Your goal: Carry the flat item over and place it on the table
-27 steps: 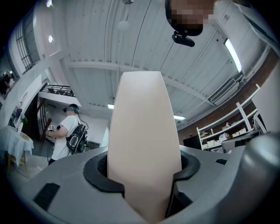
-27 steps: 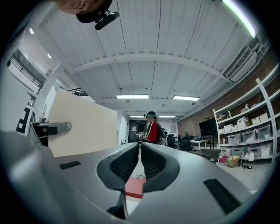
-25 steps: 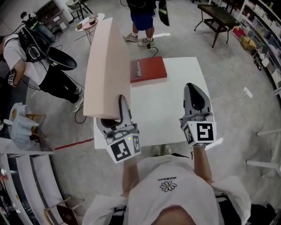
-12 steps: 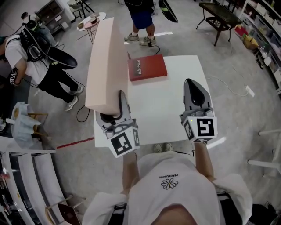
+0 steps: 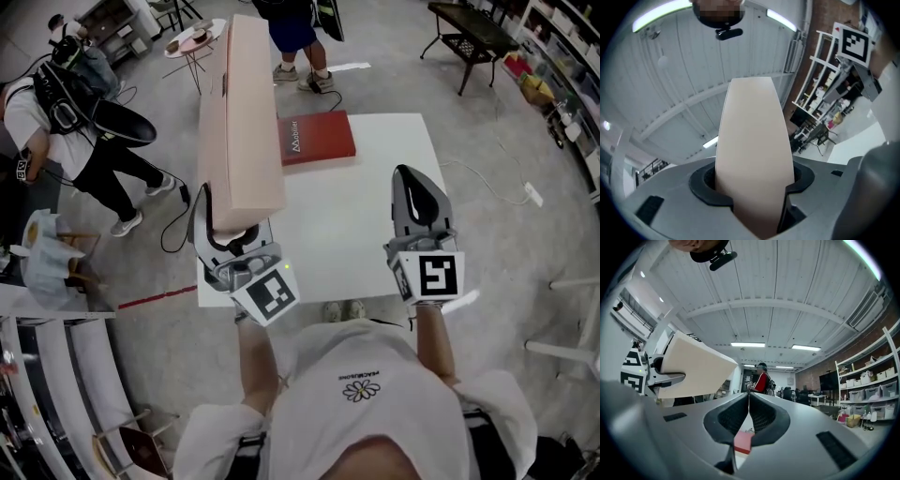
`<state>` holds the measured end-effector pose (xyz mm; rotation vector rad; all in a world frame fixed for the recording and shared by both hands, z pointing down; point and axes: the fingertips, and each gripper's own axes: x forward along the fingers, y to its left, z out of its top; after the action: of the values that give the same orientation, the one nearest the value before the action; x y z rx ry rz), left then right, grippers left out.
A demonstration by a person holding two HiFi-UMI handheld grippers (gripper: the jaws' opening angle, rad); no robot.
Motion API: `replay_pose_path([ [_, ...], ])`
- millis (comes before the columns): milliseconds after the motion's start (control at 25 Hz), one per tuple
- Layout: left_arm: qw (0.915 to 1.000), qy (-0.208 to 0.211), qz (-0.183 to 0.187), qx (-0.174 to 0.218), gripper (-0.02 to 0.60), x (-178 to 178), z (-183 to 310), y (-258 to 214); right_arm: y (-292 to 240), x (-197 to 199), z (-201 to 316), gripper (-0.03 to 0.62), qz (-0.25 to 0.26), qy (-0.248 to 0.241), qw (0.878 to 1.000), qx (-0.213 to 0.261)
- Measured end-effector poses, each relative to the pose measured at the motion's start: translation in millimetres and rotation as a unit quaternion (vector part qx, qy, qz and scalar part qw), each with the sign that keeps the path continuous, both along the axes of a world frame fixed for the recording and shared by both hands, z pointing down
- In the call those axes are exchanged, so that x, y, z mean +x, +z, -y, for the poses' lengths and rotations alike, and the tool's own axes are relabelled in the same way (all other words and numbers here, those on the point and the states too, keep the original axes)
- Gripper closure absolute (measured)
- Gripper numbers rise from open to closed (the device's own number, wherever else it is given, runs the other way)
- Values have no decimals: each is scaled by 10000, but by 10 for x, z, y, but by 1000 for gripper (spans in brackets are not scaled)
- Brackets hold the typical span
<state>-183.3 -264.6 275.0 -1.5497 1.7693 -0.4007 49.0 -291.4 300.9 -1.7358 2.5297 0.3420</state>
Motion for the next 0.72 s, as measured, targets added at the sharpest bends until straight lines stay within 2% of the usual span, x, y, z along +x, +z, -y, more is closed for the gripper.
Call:
replay_pose_path([
  [120,9952,-223,949,12,287,62,18,28,-53,76,-41,582,-101,105,9998,110],
  [240,9805,-233,1949,-22,287,174,44,60,-84,145,-62,582,-259,197,9992,214],
  [320,9658,-320,2570,-99,287,224,51,109,-82,166,-74,582,-316,213,9990,233],
  [440,9328,-721,3527,-159,287,234,76,207,-49,162,-81,582,-379,259,9988,156],
  [520,9190,-845,3846,-200,287,211,89,254,-60,129,-87,582,-405,232,9987,207],
  [720,9102,-779,4051,-358,287,217,113,324,-108,139,-60,582,-367,116,9985,385],
])
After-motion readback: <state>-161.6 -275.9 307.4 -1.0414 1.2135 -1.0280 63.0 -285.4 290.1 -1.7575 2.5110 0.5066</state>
